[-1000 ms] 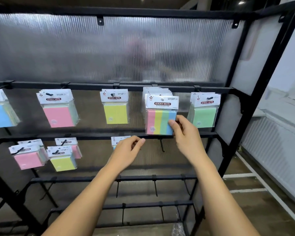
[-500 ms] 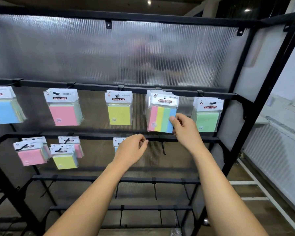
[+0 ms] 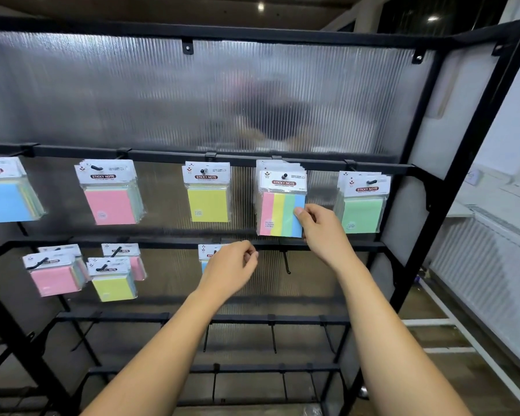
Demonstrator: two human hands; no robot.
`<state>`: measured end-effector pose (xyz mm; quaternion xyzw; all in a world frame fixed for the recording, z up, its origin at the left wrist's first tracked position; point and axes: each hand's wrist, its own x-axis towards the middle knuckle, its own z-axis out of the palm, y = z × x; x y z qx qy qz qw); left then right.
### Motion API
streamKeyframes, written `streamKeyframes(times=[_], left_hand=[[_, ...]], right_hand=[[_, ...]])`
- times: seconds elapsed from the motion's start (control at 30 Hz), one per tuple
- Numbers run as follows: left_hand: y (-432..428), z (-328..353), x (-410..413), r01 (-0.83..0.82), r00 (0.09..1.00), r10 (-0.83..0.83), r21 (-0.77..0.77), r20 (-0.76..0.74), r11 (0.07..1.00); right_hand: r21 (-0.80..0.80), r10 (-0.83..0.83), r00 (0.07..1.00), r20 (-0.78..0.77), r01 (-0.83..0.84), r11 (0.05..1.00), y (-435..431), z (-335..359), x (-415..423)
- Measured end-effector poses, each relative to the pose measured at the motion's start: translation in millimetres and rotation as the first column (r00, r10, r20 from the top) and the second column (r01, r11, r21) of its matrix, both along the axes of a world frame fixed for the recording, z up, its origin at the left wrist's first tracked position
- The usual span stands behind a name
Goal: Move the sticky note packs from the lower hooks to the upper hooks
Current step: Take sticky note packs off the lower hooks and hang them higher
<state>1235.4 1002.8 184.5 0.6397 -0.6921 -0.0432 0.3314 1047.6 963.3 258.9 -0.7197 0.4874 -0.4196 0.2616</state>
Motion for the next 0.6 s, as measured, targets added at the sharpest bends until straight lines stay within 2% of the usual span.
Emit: streamKeyframes(times=[0.13,0.33,0.6], left_hand=[[0.1,1.4,1.8,-0.019,1.000,0.019,0.010,-0.003,1.000],[0.8,16.2,5.8,-0.077,0.997,0.078,-0.051,0.029,0.996],[-2.6,51.4,-2.1,-0.109,0.987,0.133,-0.235,0.086,0.966]], right_hand=[[-0.009,-0.049,0.997,-0.066,0.048,0.999,0.3,0.0,-2.7],[0.001,-0.131,0.948,-0.290,0.137,0.991,-1.8,-3.7,-13.1],[-0.167,-0.179,0.965,-0.193,0.148,0.975,1.2,8.0,-9.5]])
